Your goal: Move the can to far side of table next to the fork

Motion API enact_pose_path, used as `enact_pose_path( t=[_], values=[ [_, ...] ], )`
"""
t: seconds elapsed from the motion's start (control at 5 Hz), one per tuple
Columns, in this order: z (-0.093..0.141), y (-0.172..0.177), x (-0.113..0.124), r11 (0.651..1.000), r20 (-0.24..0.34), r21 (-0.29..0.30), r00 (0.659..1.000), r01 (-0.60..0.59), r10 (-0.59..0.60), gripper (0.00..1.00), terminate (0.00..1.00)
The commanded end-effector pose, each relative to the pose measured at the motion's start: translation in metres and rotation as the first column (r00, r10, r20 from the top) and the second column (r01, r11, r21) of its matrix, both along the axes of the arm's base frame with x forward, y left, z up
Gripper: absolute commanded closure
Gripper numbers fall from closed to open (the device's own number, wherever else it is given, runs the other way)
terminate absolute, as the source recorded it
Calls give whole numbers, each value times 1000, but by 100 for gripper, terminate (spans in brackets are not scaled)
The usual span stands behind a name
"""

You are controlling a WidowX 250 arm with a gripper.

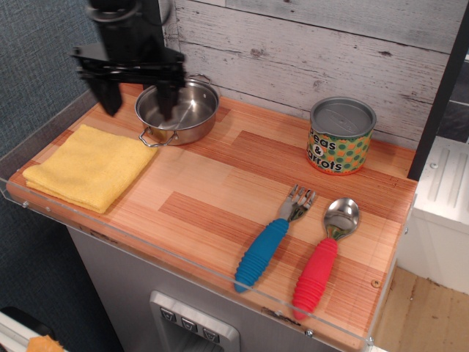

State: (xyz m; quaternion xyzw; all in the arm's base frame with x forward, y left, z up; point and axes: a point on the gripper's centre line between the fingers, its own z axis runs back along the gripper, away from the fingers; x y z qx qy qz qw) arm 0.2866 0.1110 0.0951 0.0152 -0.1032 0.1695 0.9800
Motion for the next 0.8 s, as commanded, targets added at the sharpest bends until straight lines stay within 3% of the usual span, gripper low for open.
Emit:
enact_pose_path(
  t=[0.0,0.4,0.6],
  values=[
    [21,22,-14,986,63,47,986,-157,154,0,0],
    [16,39,-17,977,44,32,976,-213,211,0,0],
    [16,39,-17,977,44,32,976,-213,211,0,100]
  ],
)
